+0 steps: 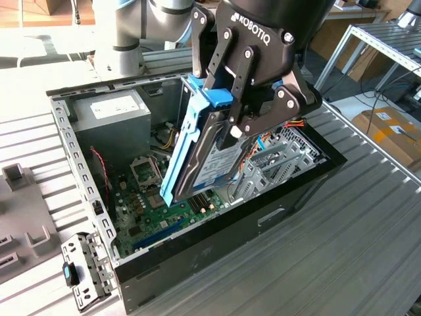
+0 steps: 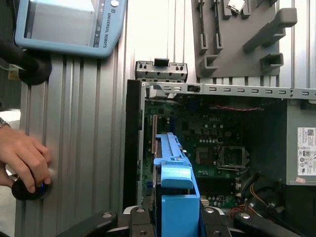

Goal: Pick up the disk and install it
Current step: 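Pick up the disk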

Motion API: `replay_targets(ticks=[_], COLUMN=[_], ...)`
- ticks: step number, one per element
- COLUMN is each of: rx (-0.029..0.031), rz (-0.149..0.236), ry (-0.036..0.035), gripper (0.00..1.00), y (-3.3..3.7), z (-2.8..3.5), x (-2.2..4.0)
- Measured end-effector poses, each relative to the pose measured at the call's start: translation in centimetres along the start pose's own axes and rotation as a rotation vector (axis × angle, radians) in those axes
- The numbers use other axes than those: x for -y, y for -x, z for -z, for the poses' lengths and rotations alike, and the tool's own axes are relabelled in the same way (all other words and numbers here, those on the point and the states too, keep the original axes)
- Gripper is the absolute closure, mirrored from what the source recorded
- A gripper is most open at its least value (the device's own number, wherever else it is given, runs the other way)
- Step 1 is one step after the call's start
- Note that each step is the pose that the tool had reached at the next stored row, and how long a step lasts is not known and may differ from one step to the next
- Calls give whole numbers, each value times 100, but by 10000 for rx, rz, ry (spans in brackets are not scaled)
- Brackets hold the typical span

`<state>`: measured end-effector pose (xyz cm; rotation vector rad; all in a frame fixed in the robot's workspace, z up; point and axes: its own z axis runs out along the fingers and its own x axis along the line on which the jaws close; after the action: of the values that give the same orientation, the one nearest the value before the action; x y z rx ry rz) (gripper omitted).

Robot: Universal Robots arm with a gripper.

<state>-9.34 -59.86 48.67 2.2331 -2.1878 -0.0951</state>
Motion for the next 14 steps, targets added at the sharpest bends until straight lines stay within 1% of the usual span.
replay_targets(ticks=[5, 9, 11, 13, 14], rx=[2, 1, 1, 1, 1], rz=[0, 0, 0, 0, -1], ry=[0, -1, 0, -1, -1], gripper=[64, 64, 64, 64, 64], y=[-6, -11, -13, -15, -16], z=[0, 2, 3, 3, 4], x=[72, 173, 201, 250, 285])
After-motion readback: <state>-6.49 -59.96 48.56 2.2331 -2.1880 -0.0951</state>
